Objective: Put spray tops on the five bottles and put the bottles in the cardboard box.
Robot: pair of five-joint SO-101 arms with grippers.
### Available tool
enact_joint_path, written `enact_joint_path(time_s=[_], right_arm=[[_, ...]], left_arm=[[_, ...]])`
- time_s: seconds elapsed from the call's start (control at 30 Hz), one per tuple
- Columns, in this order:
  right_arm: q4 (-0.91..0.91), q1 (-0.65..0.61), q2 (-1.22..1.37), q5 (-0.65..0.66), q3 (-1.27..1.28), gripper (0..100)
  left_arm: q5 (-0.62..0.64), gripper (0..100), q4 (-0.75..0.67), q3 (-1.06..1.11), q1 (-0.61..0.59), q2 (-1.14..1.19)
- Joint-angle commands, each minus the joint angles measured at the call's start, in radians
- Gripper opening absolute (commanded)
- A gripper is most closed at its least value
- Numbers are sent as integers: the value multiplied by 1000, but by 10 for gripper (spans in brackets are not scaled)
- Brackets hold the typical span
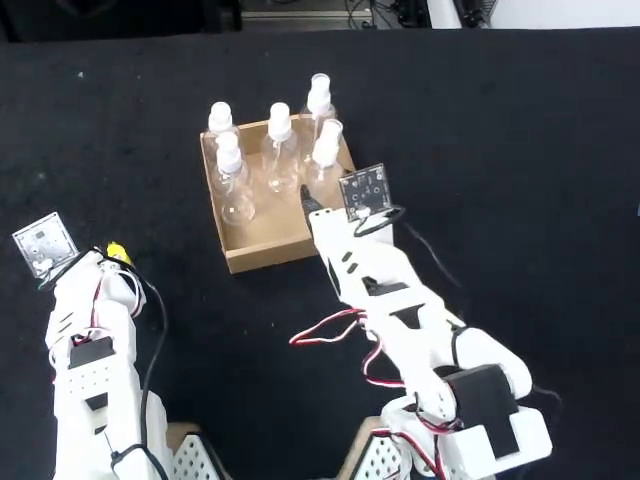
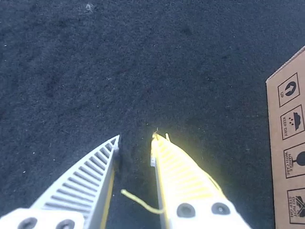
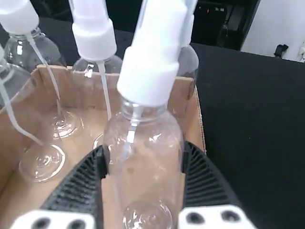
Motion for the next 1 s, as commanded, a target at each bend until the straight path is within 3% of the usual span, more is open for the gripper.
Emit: enact_joint_path(time_s=[0.0, 0.47, 0.67, 0.97], right_arm=[[-28, -17, -8, 6, 12, 157], [-29, -18, -10, 8, 16, 158], [-28, -18, -10, 8, 19, 296], [-28, -18, -202, 3, 136, 283]], left_arm=[[-12, 95, -25, -4, 8, -15], [-12, 95, -25, -4, 8, -15], [-12, 95, -25, -4, 8, -15], [-12, 95, -25, -4, 8, -15]])
